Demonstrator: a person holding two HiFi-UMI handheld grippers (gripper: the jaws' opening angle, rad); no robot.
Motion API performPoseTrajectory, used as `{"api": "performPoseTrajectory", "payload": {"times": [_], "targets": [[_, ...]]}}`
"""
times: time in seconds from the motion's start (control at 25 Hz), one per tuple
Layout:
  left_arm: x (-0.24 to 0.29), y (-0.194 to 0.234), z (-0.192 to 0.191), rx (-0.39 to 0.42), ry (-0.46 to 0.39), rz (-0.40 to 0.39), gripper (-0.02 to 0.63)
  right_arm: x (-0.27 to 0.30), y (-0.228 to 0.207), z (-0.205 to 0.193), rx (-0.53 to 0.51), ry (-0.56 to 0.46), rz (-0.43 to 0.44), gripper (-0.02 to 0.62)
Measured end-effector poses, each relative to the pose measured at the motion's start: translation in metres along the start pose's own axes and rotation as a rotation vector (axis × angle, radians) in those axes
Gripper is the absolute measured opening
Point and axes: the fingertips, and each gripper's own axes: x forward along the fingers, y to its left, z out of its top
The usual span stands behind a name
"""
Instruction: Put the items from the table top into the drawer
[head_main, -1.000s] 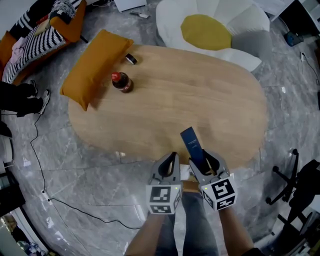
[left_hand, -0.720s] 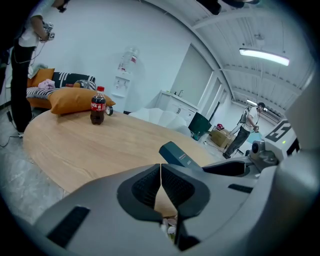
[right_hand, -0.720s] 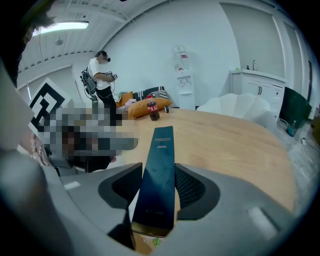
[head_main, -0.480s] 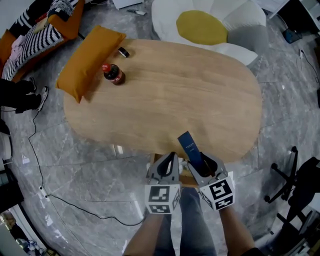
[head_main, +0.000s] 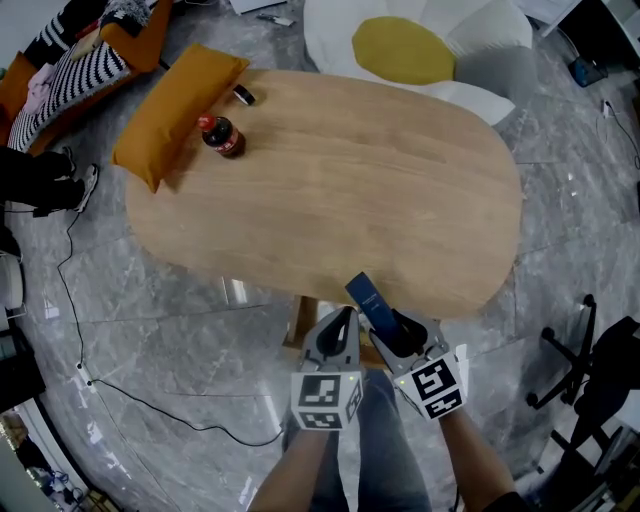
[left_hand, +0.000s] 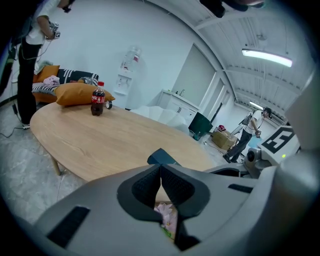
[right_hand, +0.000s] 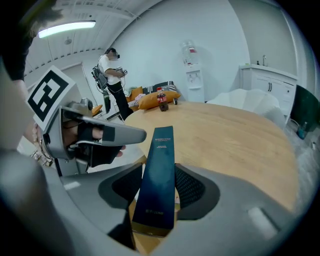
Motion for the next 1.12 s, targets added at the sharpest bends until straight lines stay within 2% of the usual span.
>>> {"api": "performPoseTrajectory", "payload": {"times": [0.36,0.68,1.12], "targets": [[-0.005,-0.006,-0.013,0.015,0.012,0.021,0.012,-0.006,0.001,-0.033,-0.05,0.06,0.044,0.196],[-0.001,-0.004,-0.025,0.005,0.023,0.035,0.012,-0.001,0.008,-0.058,-0.113,0.114,0.118,0.196],[0.003,-0.001,-0.033,-0.014,0.022,0.055,0.011,0.014,0.019,-0.089,-0.139,0.189,0.195,0.196]]}}
